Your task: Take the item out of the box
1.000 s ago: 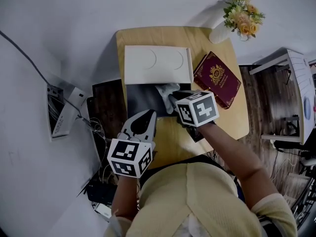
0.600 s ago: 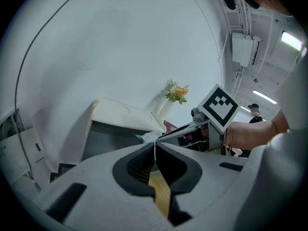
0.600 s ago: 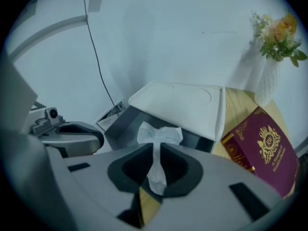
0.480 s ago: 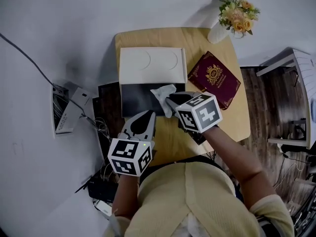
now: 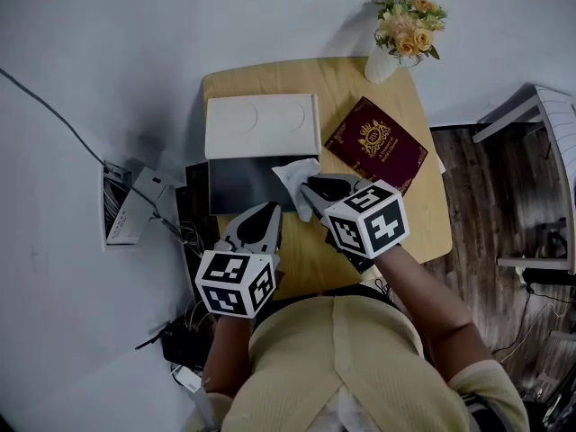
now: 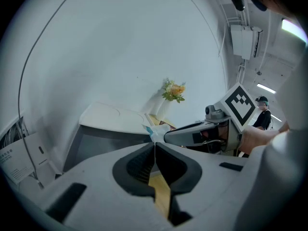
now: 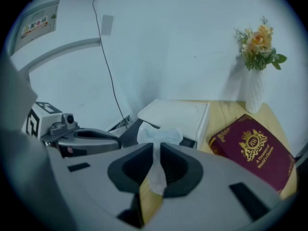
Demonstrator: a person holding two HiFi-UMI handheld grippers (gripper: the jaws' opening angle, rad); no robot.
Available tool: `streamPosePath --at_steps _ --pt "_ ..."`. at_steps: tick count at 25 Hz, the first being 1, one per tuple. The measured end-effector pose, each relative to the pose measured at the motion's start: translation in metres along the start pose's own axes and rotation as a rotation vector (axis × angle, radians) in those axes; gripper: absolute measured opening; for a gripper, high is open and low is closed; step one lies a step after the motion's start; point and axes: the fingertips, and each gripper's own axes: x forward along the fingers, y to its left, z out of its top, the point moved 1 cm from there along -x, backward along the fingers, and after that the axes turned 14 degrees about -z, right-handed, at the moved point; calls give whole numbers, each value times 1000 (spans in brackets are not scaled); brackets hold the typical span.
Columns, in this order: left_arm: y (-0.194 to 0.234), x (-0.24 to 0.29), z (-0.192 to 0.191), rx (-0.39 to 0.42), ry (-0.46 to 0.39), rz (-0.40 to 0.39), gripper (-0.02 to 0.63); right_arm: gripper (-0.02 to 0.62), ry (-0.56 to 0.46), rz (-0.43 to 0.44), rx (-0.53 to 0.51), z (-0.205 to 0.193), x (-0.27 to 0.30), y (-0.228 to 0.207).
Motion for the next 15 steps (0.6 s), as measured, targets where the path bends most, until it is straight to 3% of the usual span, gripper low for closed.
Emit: streamPosePath --at_steps 15 --pt "-18 1 15 4 -68 58 23 63 -277 -20 44 5 -52 -20"
